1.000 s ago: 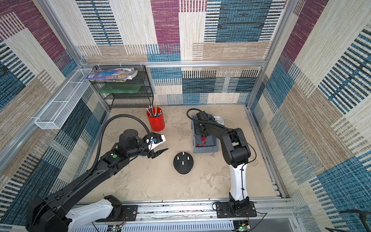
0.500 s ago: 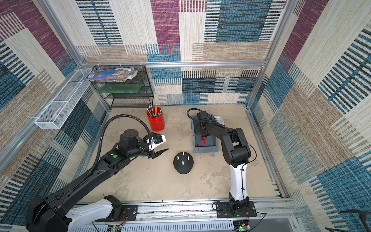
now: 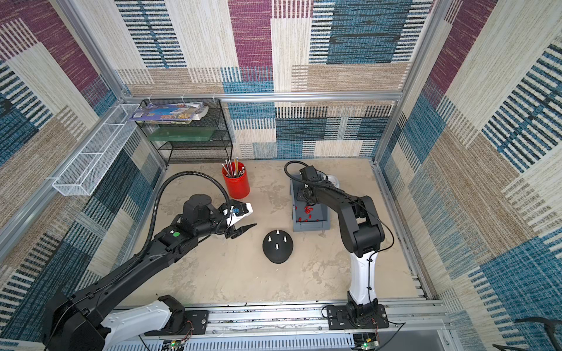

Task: Cover the protruding screws with screw protection sleeves
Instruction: Pick up the screw protection sleeve from the storage box.

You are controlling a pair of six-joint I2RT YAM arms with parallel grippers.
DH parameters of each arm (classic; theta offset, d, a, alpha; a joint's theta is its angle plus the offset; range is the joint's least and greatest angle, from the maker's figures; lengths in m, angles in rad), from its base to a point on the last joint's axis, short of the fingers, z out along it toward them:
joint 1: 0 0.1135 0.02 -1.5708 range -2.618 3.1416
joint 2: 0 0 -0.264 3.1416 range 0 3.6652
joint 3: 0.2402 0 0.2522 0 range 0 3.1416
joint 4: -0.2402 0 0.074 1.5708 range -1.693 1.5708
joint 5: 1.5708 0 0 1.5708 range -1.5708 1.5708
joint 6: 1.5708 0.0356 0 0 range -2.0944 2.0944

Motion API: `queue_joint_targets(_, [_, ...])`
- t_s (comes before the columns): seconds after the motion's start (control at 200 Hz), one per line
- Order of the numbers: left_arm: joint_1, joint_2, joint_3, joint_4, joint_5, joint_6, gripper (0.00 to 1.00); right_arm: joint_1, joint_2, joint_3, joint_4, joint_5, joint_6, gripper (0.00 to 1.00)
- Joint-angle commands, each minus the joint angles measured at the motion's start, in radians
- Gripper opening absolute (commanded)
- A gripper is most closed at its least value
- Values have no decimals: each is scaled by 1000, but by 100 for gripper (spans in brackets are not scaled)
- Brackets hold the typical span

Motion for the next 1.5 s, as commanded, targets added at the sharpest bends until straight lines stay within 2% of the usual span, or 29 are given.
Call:
queue_joint_targets(0.0, [-1,23,36,24,-50,-118,71,6,-62,-23,37,-33,-15,4])
queue_joint_targets(0.18, [-1,52,62,140,-83,-357,69,18,-190,-80,60,-50,-23,4])
queue_joint_targets(0.326, [0,59,75,240,-121,-590,62,22,-320,-155,113,-79,-25,0])
queue_joint_targets(0.446, [-1,73,132,235,-123,-739,56,28,-426,-197,153,-141,-27,0])
queue_joint_targets(0.576, [0,72,170,246,-118,-860,56,44,-545,-243,243,-244,-33,0])
queue_joint_targets(0.711, [0,57,155,333,-86,-979,56,93,-672,-306,400,-345,-46,0])
queue_joint_targets(0.937, [0,71,183,403,86,-1052,58,171,-851,-395,679,-451,-85,0])
queue_joint_targets(1.137, [-1,102,201,604,269,-1145,55,183,-927,-431,905,-585,-28,0])
queue_joint_targets(1.297, [-1,149,255,736,405,-1228,49,227,-946,-426,975,-642,-22,0])
queue_joint_targets(1.493, [-3,154,270,844,496,-1273,44,291,-953,-418,987,-648,-43,0])
